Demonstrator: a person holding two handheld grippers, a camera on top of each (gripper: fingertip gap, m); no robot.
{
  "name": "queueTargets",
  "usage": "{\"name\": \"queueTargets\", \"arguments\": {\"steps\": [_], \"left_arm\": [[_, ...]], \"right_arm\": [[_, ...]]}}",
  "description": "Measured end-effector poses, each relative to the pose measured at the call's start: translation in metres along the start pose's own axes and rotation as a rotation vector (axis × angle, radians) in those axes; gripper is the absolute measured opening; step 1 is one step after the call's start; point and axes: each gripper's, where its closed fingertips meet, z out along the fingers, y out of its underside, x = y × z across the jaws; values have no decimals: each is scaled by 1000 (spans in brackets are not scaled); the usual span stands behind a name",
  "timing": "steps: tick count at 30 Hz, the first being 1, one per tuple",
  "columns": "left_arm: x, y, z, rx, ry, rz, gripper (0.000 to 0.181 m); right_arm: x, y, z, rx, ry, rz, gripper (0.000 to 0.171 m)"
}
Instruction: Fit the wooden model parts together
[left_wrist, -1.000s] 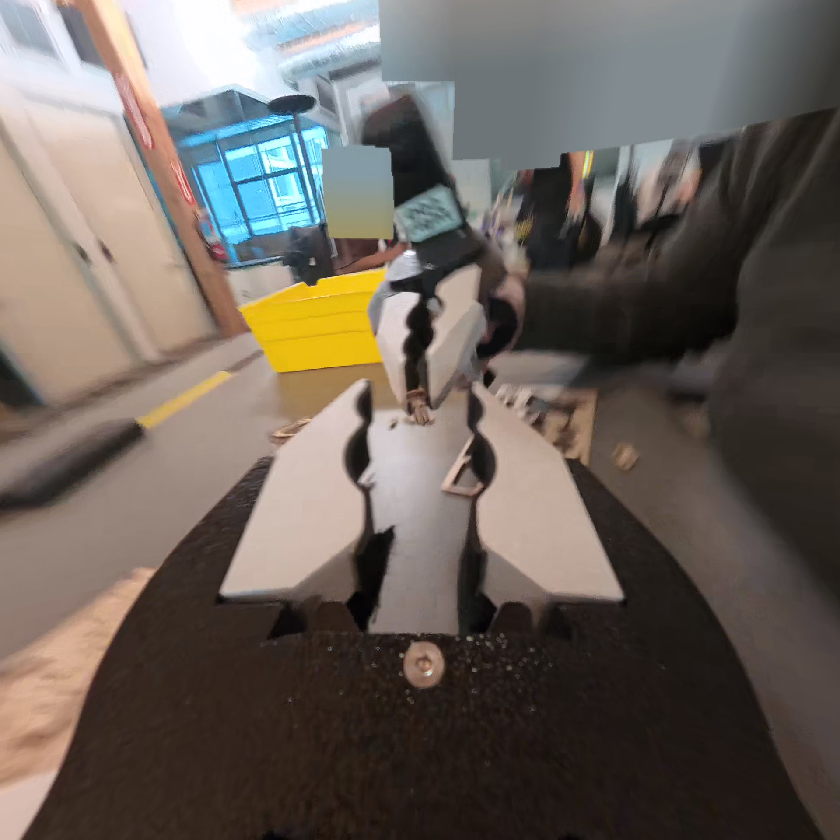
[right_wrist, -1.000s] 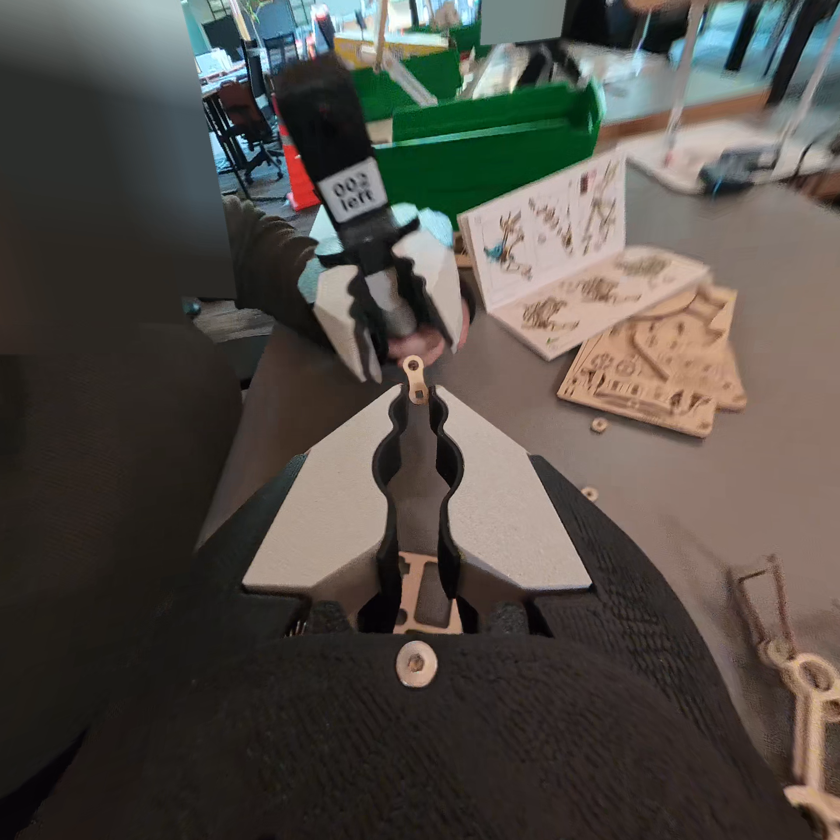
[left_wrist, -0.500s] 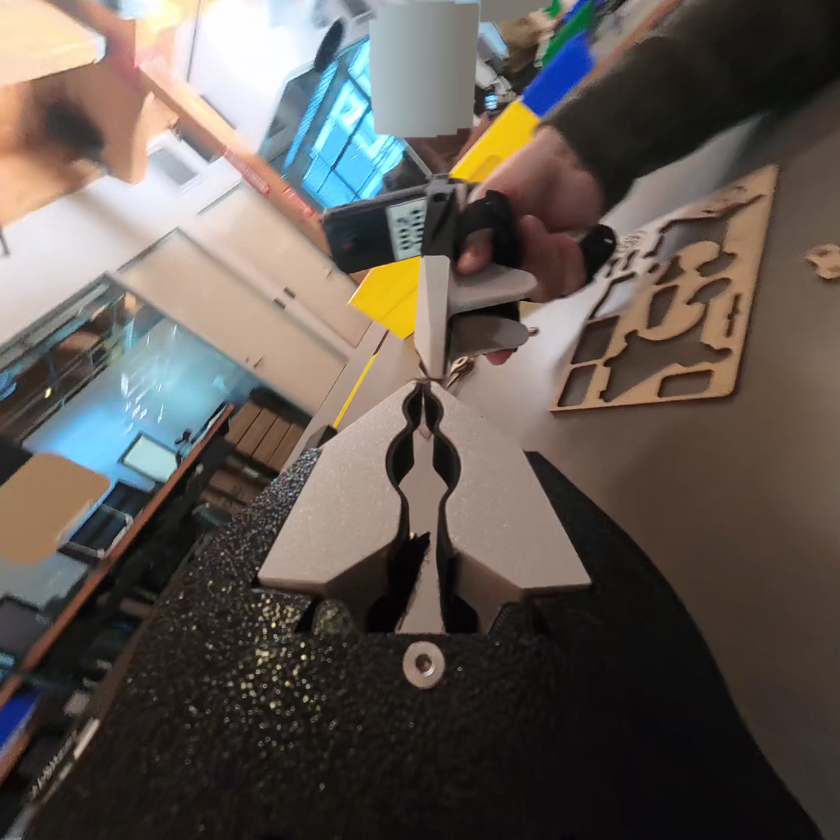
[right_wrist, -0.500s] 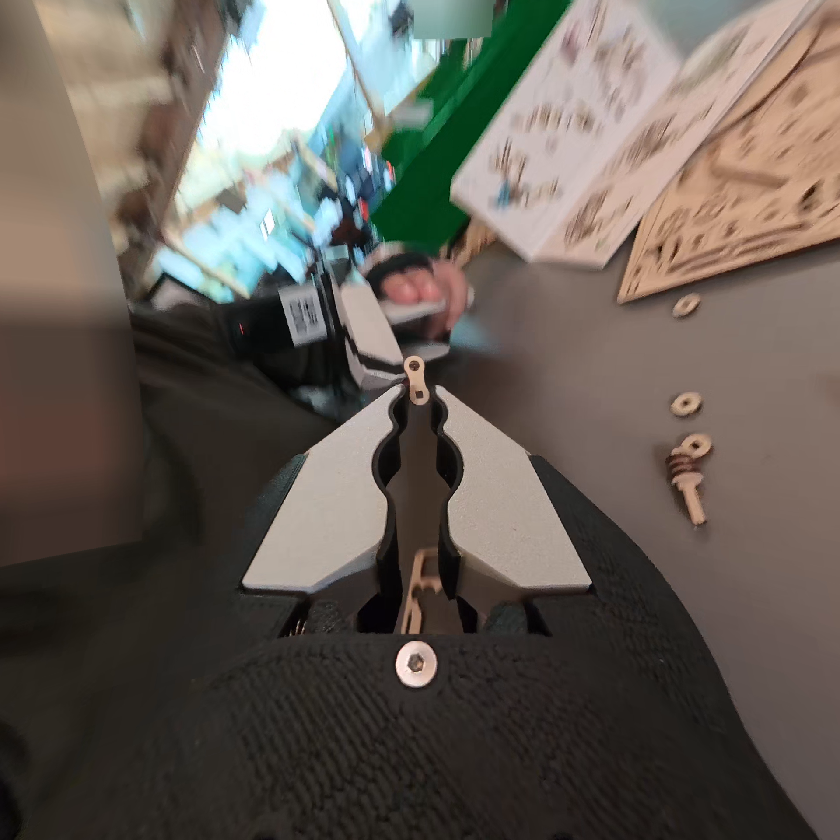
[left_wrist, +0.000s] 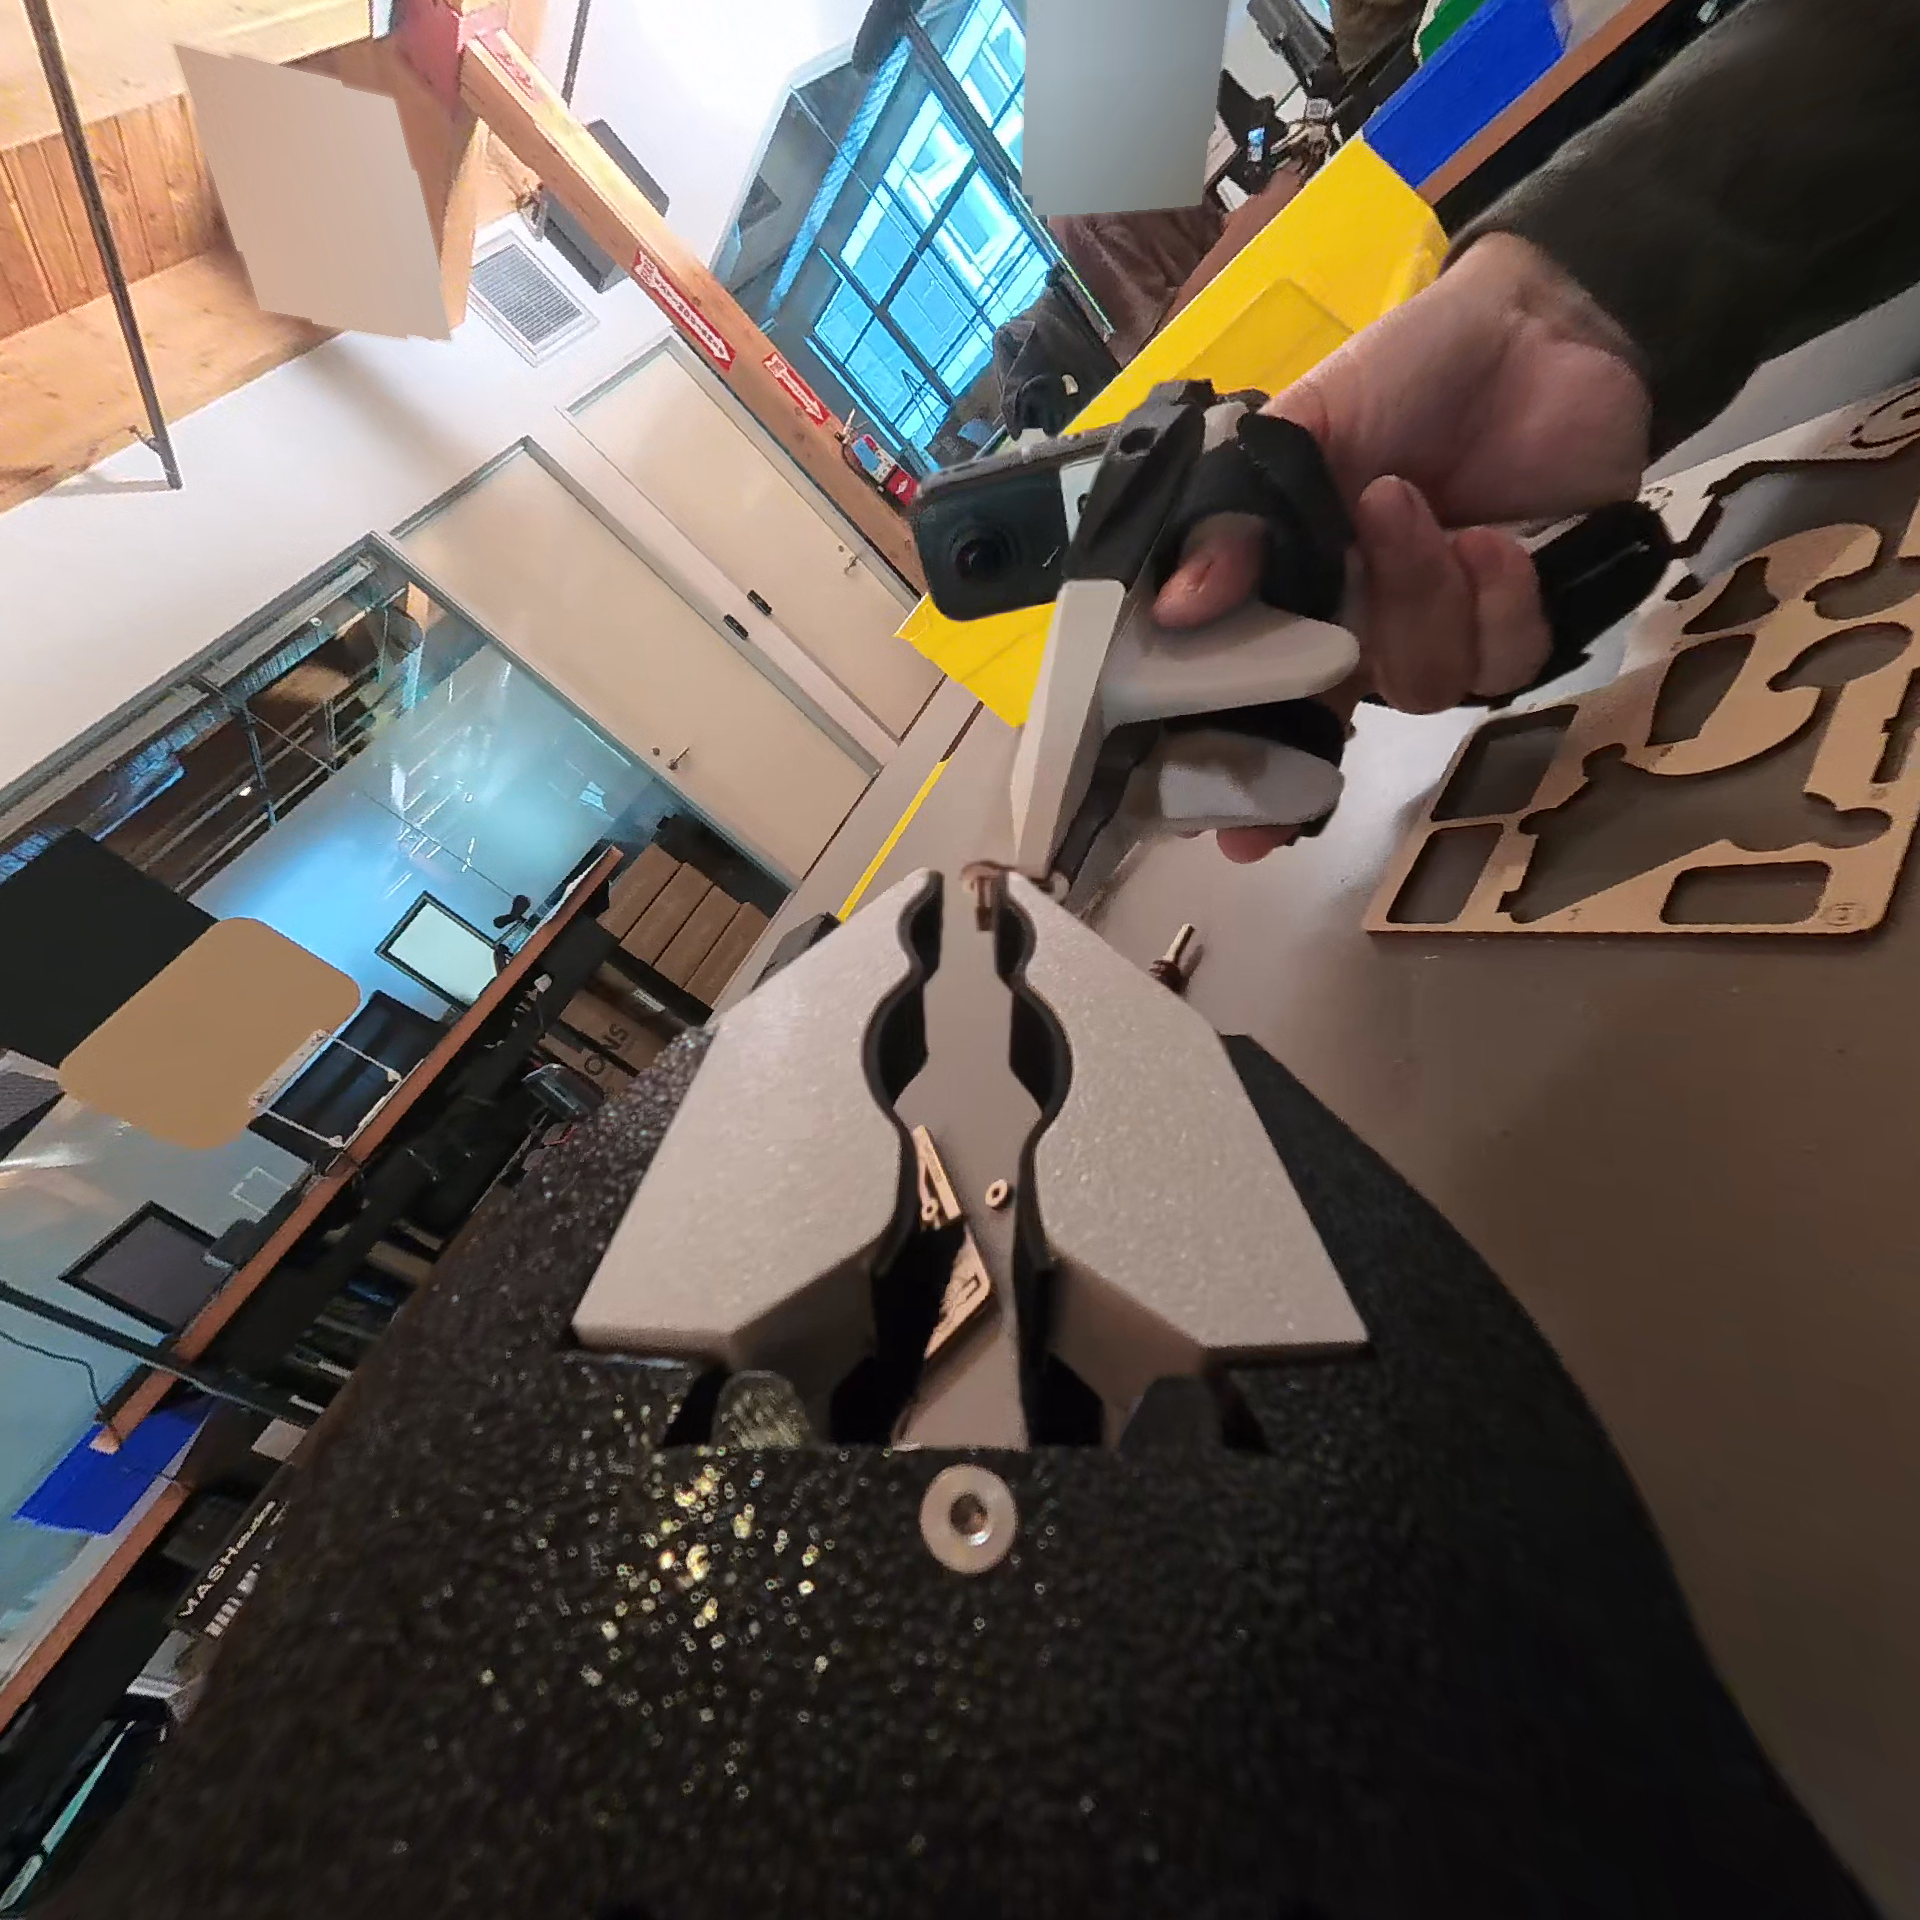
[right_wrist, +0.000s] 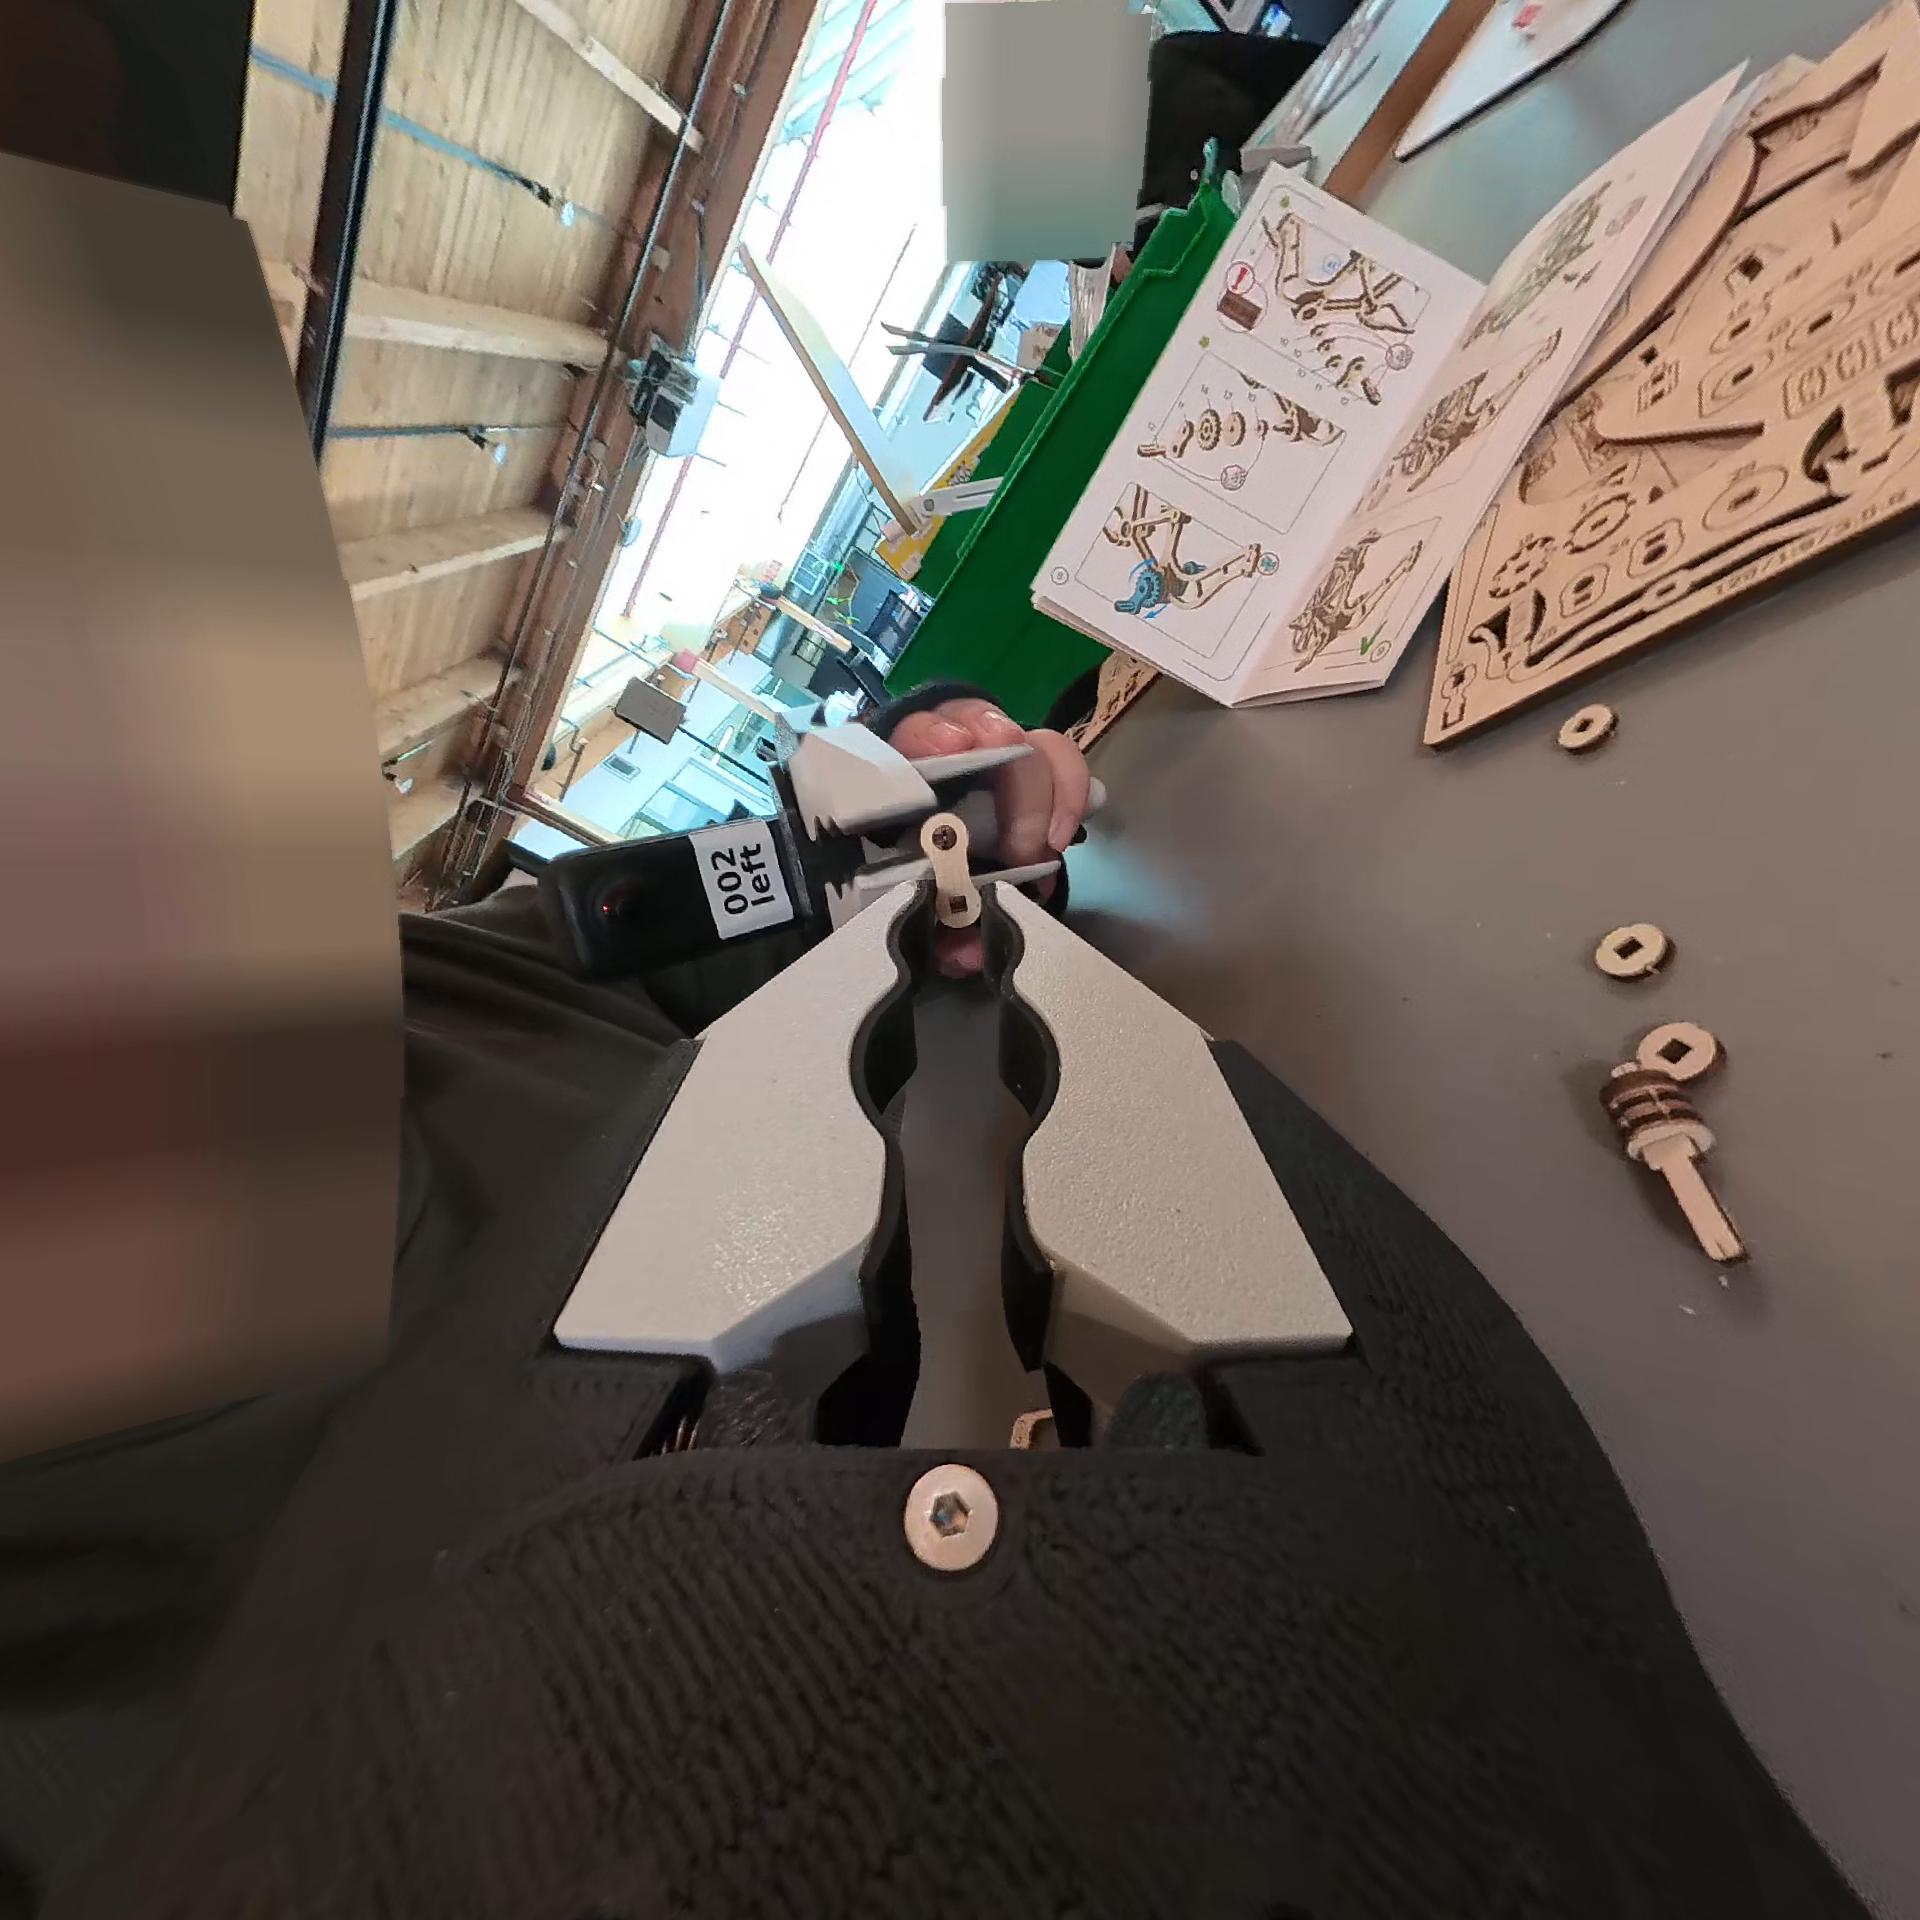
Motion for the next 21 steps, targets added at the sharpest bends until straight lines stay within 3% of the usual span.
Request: {"name": "queueTargets", "arguments": {"steps": [7, 12, 17, 21], "left_arm": [[7, 6, 1, -45, 57, 2, 1], [11, 27, 3, -164, 157, -135, 1], [40, 64, 1, -380, 386, -375, 1], [49, 73, -2, -432, 448, -438, 1]], "right_arm": [[6, 4, 0, -25, 44, -36, 6], [14, -19, -24, -54, 224, -342, 18], [59, -22, -63, -408, 595, -763, 19], [83, -2, -67, -646, 621, -839, 19]]}}
